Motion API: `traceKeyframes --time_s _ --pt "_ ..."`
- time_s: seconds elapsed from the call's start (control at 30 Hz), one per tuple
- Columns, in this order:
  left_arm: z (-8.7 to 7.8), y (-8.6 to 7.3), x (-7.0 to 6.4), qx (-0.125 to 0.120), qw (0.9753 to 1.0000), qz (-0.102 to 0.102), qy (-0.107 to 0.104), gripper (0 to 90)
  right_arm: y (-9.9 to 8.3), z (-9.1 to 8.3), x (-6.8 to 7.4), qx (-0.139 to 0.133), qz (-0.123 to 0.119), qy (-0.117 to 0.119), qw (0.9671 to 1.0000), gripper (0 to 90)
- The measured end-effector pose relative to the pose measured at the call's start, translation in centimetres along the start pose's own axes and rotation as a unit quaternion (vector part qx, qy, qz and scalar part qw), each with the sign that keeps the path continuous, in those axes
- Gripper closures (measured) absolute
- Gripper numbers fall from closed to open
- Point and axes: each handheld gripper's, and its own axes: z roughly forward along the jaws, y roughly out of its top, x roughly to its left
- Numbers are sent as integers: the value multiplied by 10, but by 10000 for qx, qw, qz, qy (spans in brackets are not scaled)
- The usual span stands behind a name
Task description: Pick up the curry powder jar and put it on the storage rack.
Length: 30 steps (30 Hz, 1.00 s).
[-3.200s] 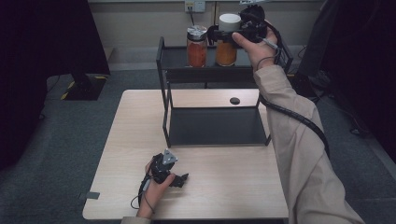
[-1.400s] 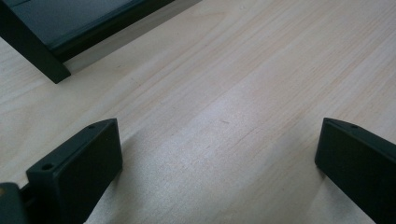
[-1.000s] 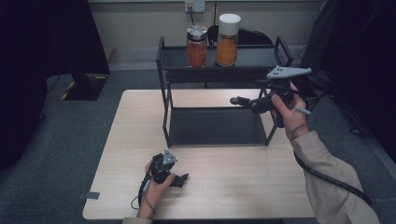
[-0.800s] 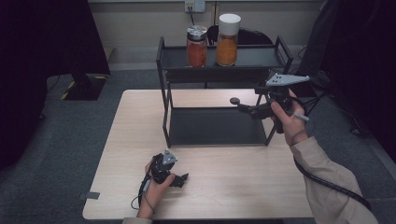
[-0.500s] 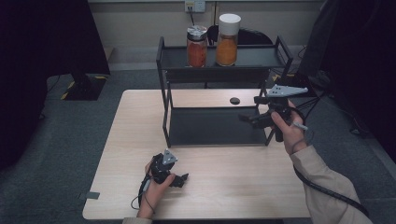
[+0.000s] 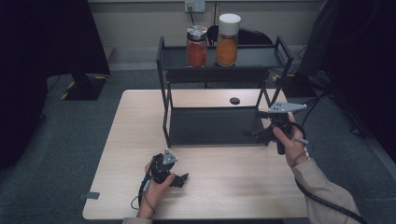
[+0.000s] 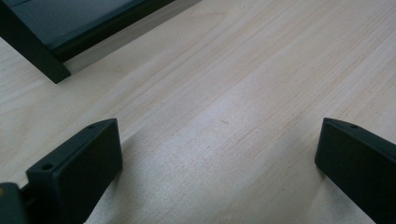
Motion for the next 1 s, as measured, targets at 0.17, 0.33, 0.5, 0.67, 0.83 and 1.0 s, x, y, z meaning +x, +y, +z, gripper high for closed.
traceKeyframes --time_s 0.17,0.33,0.5,0.67,0.83,1.0 --pt "0 0 0 -1 10000 0 1 0 -15 2 -1 113 0 37 9999 1" --pt "0 0 0 -1 10000 0 1 0 -32 4 -1 279 -47 -22 9996 1" --pt "0 0 0 0 10000 19 10 0 -45 5 -2 332 -57 24 9994 1" --pt "0 0 0 1 10000 19 10 0 -57 6 -4 436 -50 39 9990 2" --pt "0 0 0 0 10000 18 10 0 -68 6 -5 502 -33 37 9987 2" --pt "0 0 0 0 10000 19 10 0 -77 7 -5 602 -40 16 9982 3"
